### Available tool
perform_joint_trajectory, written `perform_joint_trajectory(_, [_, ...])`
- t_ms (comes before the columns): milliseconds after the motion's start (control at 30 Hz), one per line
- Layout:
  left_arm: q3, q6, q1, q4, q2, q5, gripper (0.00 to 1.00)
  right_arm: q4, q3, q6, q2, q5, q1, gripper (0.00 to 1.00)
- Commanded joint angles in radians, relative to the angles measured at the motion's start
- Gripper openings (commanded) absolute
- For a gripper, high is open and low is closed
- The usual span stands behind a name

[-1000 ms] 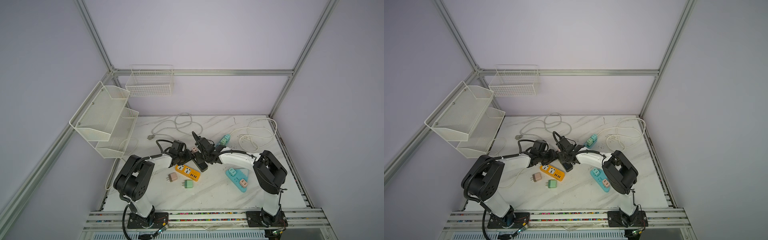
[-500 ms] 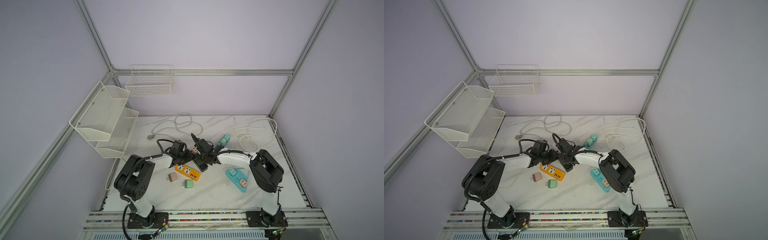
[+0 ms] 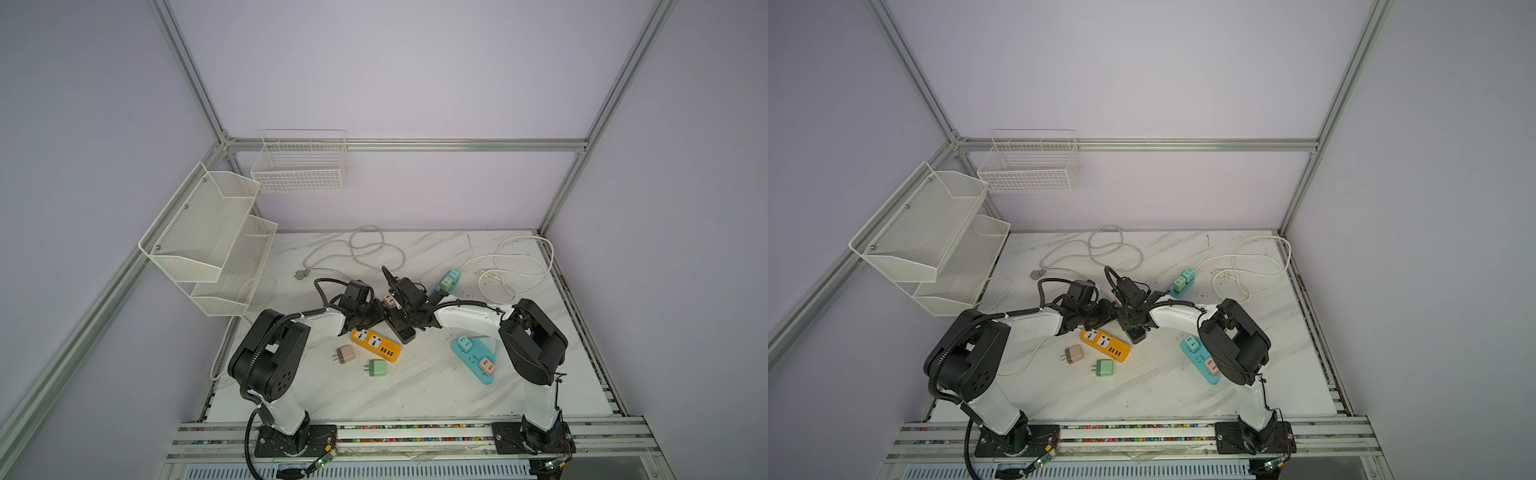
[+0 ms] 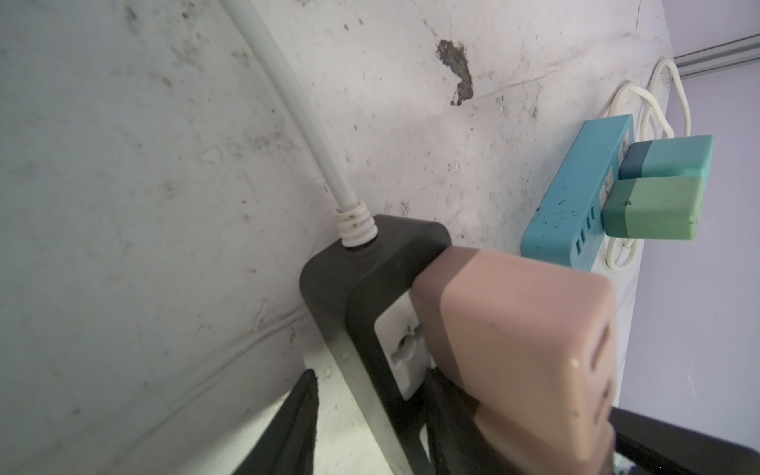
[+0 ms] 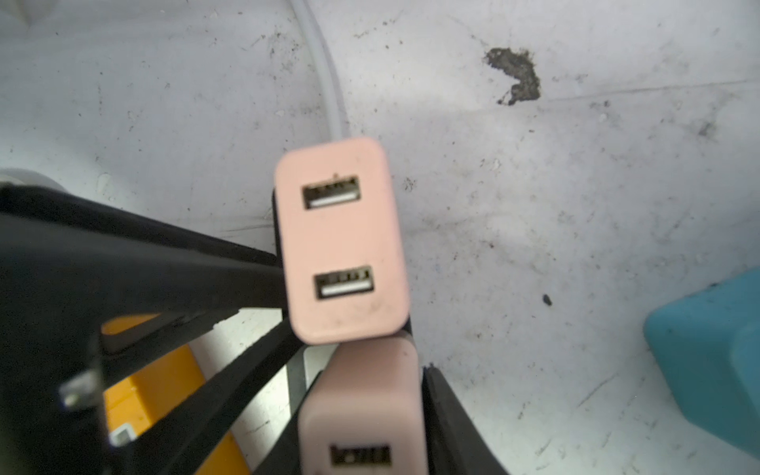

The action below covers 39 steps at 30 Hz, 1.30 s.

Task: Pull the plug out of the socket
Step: 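Grip the pink plug with the right gripper while the left holds the black strip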

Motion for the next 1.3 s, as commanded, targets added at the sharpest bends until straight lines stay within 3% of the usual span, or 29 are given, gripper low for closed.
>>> perform_joint_trajectory(0, [-0.045, 0.022, -0.007, -0.027, -0.001, -0.014, 0.41, -0.007, 0.023, -0.021, -0.021, -0.024, -0.002, 0.33])
perform_joint_trajectory(367, [-0.076, 0.016, -0.028, -0.027, -0.013, 0.003, 0.41, 0.012, 0.015, -0.027, -0.056, -0.067, -0.008, 0.26])
perform_joint_trajectory(567, [-0.09, 0.017, -0.035, -0.04, -0.004, -0.017, 0.4, -0.036, 0.052, -0.03, -0.027, -0.001, 0.002, 0.22])
perform_joint_trajectory(767, [-0.106, 0.013, -0.036, -0.046, -0.01, -0.039, 0.39, 0.008, 0.025, -0.041, -0.054, -0.102, -0.005, 0.21])
perform_joint_trajectory(967, [-0.106, 0.021, -0.037, -0.073, -0.008, -0.049, 0.37, -0.031, 0.033, -0.031, -0.062, 0.011, -0.016, 0.2])
perform_joint_trajectory(1067, [-0.103, 0.017, -0.037, -0.072, -0.007, -0.05, 0.37, -0.006, 0.036, -0.044, -0.055, -0.029, -0.001, 0.2])
perform_joint_trajectory(1267, [-0.104, 0.017, -0.036, -0.075, -0.022, -0.055, 0.37, -0.025, 0.052, -0.048, -0.041, 0.006, 0.027, 0.19])
